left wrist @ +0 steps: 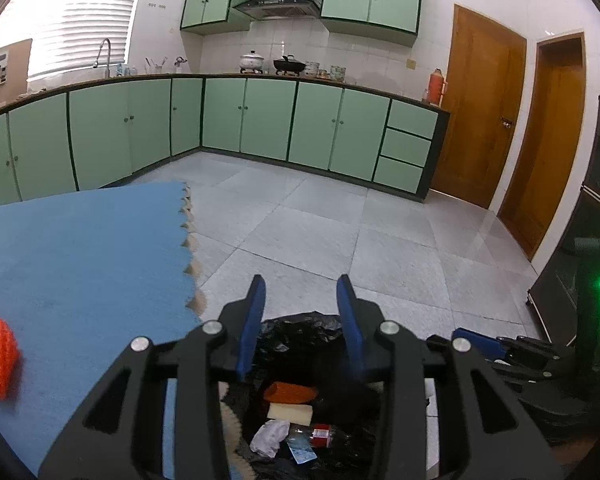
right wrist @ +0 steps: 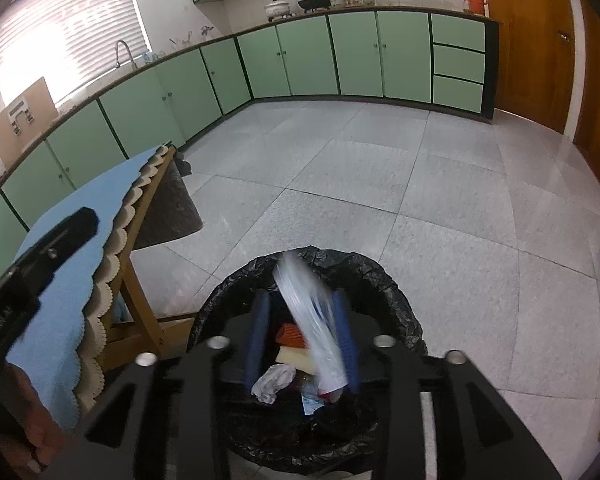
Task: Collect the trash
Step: 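Open both tools to drop the tissue and bag into the bin, then return to the table and grasp the red can with the left tool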
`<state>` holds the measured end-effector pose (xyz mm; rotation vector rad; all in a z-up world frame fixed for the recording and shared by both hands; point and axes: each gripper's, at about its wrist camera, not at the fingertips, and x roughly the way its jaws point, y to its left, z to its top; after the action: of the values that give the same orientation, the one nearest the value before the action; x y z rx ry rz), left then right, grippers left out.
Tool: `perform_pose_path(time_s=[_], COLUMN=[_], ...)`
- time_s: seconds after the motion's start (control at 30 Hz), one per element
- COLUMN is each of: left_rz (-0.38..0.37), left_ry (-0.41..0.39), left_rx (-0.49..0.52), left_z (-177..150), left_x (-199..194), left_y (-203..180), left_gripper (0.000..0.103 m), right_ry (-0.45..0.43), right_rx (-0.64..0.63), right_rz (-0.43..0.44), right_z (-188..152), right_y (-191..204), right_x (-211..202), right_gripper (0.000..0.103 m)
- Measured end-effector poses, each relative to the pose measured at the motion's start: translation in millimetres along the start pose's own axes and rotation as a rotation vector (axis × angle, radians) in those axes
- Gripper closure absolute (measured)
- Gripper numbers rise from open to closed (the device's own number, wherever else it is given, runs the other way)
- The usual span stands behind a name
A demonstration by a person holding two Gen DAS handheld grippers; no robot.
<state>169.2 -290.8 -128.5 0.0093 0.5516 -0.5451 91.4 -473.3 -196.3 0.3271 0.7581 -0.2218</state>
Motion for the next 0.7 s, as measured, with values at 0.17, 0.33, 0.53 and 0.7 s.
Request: perform_pose_path(time_s=[0.17,0.33,0.53,0.7], left_rz=[0.027,0.081,0.176,0.291], left_ry=[-0.016,-0.061,-0.110,-0.134], left_rx=[0.004,0.004,-0.006,-0.011], left_z=[6,14,20,19], left_x=[-13,-42,-89,-136], left_y=[12,33,74,112], left_gripper=[0.061,0.047,0.029,0.023], right_ry=[-0.015,-0.081,-0.154,-0.183], right_rx=[-0.004,-0.033,-0.089,-0.147], right_rz=[-0.014,-0.027,0.021,0.093], right_z=[0,4,11,13], right_y=[4,25,71,117], right_x=[-7,-26,-49,-61], right_gripper=[0.047,0.019,0.006,0.006])
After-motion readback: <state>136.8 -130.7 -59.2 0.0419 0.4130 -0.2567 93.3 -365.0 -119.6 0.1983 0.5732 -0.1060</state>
